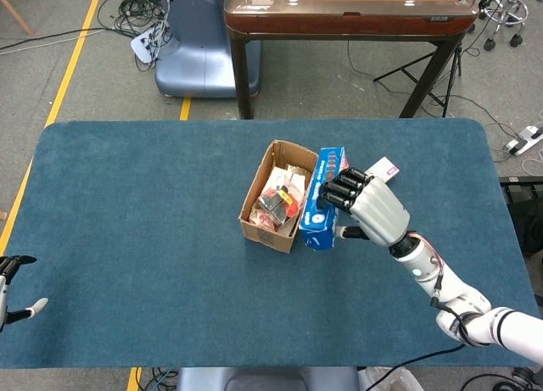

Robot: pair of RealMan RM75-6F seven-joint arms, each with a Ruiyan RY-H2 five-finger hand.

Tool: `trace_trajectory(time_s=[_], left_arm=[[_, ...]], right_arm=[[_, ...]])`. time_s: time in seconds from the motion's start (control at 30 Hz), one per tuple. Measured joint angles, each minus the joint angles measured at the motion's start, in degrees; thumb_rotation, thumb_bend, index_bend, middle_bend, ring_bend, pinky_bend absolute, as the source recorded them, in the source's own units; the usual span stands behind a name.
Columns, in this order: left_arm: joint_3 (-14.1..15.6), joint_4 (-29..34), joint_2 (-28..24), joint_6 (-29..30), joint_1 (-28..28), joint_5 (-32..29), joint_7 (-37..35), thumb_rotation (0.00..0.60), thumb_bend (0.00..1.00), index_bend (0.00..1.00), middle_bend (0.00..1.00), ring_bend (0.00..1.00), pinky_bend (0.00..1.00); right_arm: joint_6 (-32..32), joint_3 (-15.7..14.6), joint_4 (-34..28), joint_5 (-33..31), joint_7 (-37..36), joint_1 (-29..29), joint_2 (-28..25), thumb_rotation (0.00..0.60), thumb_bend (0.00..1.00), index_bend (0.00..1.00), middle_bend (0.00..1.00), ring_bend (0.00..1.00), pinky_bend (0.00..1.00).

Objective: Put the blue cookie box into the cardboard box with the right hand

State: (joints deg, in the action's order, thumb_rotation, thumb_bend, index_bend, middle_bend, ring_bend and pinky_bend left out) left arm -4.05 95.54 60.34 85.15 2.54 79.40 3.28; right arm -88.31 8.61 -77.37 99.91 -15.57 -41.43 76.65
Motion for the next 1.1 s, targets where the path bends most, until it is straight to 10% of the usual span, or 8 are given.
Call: trace_trajectory(time_s=[0.5,1.1], left_arm=[[-0.05,0.06,-0.50,-0.44,0.01,-0.34,-1.11,0.600,0.02,0.32,0.33,0.23,0.36],[-0.13,1.17,-1.90,1.38,-0.93,0.55,-2.57,0.600,0.02,0.32,0.33,0.23,0.36]], right_arm=[[9.72,10.55,4.14,-19.13,-28.08,-3.31,10.80,0.600,0.08,0.70,0.70,0.58,0.45],[18.59,14.22,13.93,-24.44,-35.54,-6.68,19.72,0.600,0.07,0.70,0.70,0.58,0.45]])
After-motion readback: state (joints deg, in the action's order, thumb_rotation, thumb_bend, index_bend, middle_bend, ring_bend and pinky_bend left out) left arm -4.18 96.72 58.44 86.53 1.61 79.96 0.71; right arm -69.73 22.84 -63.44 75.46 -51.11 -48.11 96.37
